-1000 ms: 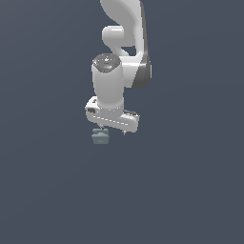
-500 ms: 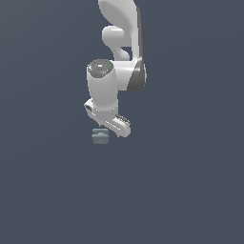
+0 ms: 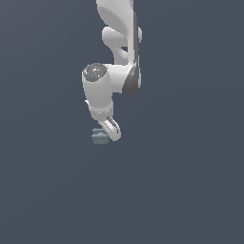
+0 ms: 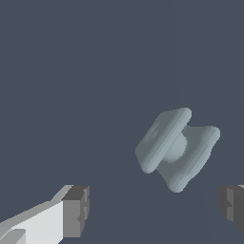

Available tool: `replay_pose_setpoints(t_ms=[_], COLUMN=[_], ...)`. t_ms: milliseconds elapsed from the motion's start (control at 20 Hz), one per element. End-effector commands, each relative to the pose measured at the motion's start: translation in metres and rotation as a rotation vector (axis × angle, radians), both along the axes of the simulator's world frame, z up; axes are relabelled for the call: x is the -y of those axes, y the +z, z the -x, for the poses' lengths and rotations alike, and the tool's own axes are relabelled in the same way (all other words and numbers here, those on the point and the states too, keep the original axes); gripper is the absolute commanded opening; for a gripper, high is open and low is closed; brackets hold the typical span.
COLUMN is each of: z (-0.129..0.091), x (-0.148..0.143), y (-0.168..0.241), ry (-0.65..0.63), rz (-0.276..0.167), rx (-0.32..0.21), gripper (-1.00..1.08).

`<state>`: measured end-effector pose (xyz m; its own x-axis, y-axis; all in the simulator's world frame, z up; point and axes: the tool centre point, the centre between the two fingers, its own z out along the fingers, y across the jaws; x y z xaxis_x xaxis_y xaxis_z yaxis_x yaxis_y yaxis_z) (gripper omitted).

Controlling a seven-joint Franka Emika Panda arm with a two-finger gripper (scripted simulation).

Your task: Pick up the object and move it to a goal position.

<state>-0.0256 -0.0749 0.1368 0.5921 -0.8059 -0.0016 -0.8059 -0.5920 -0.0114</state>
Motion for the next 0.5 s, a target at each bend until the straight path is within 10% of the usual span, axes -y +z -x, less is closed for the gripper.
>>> replay_pose_setpoints(t_ms=[0,450], z=[0.004,0.017], x=[0.005,0.023], y=[-0.004,-0.018], ry=[-0.082,-0.368], rz=[0.000,0.001], rx=[-0.002,-0.008], gripper=[1.00,1.00])
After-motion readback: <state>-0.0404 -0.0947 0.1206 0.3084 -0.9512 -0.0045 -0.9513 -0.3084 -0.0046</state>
